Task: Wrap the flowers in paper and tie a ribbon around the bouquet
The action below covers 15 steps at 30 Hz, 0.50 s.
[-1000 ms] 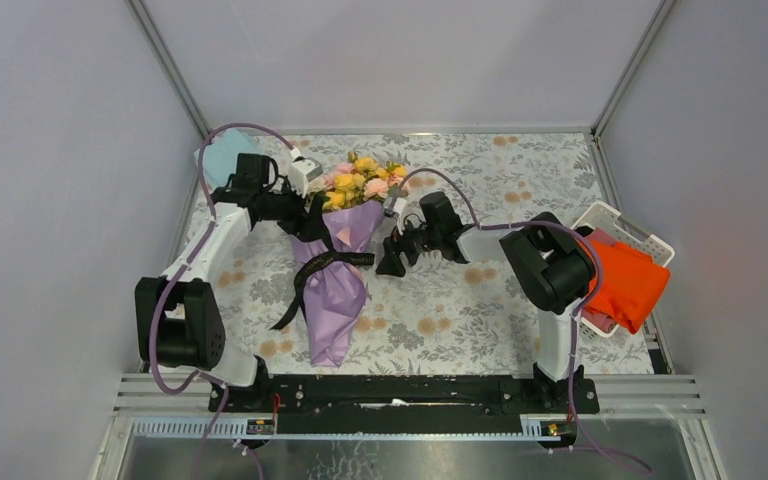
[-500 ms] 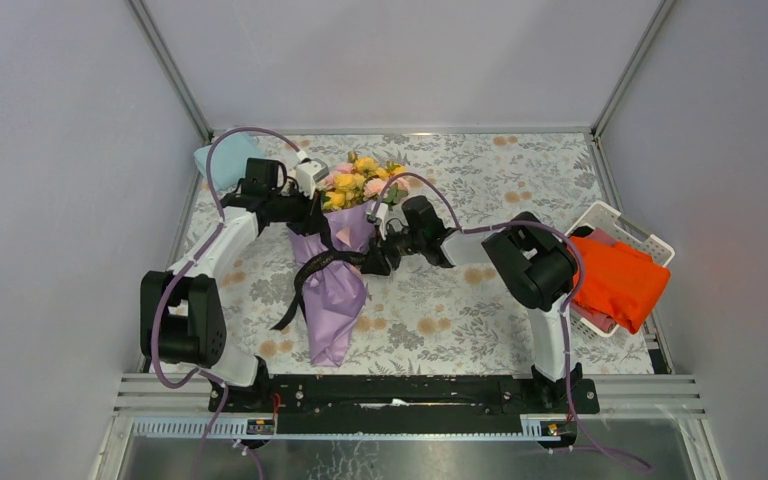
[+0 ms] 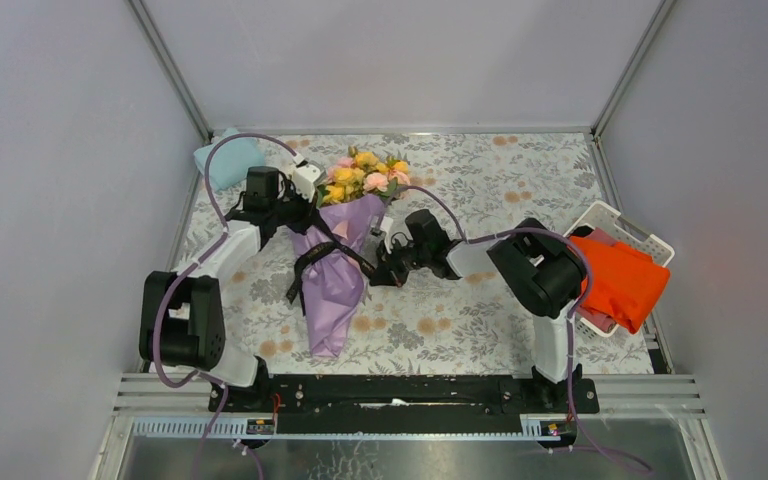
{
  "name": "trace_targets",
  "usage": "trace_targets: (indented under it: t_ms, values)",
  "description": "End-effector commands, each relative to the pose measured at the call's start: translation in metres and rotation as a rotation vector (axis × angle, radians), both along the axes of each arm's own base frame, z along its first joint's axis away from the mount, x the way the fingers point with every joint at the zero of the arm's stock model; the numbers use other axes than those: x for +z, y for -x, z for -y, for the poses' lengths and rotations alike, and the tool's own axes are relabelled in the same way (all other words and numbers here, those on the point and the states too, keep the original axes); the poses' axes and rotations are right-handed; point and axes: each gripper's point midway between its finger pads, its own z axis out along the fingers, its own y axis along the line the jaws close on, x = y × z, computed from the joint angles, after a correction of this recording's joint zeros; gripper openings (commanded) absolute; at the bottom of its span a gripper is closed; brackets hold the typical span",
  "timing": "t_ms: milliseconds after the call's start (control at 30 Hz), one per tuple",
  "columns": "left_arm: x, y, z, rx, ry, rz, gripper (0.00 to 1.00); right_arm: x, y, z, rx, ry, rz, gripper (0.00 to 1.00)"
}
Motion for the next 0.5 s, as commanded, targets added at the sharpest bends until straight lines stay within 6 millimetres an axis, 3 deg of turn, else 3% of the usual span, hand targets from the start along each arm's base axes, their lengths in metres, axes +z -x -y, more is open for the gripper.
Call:
trace_targets:
  t_ms: [0, 133, 300, 467]
  values:
    - [0.01, -0.039, -0.022, 0.038, -0.137, 0.255, 0.0, -0.008, 0.028, 0.002, -0.031, 0.071, -0.075, 0.0]
    - [0.009, -0.05, -0.025, 0.017, -0.184, 0.321, 0.0, -0.013, 0.035, 0.002, -0.057, 0.085, -0.14, 0.0]
    - [0.016, -0.069, -0.045, 0.043, -0.258, 0.425, 0.0, -0.026, 0.058, 0.016, -0.056, 0.151, -0.221, 0.0]
    - [0.02, -0.073, -0.042, 0.02, -0.249, 0.435, 0.0, -0.036, 0.069, 0.028, -0.057, 0.211, -0.224, 0.0]
